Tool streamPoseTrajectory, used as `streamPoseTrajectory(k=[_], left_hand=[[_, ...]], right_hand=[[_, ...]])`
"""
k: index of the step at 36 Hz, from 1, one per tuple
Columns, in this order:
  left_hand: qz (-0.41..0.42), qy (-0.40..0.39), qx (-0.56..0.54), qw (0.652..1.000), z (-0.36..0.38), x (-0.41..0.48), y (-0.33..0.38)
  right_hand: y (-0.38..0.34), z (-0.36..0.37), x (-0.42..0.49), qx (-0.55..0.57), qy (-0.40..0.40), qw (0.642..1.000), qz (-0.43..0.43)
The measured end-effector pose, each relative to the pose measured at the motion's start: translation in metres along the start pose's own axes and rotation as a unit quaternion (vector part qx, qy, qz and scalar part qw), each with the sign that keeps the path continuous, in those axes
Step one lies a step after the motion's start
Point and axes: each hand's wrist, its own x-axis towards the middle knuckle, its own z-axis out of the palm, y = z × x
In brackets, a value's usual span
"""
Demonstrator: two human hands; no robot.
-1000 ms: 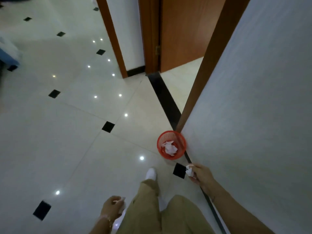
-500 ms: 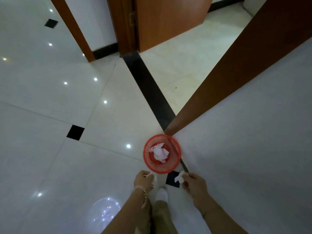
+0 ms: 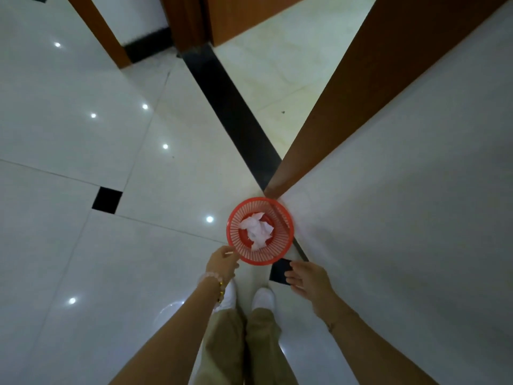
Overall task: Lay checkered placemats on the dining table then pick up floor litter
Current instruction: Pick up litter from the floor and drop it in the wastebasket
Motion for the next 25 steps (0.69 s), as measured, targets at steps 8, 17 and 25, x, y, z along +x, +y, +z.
streamPoseTrajectory(k=[8, 17, 25], left_hand=[[0.006, -0.016, 0.076, 0.997, -0.035, -0.086, -0.014], [0.022, -0.047, 0.089, 0.995, -0.063, -0.196, 0.005], [0.061, -0.102, 0.152, 0.981, -0.093, -0.22, 0.024]], right_hand=[[0.013, -0.05, -0.071, -0.091, -0.004, 0.995, -0.03], [0.012, -0.099, -0.175, -0.048, 0.046, 0.996, -0.063], [0.052, -0.112, -0.237, 0.039, 0.063, 0.997, -0.029]])
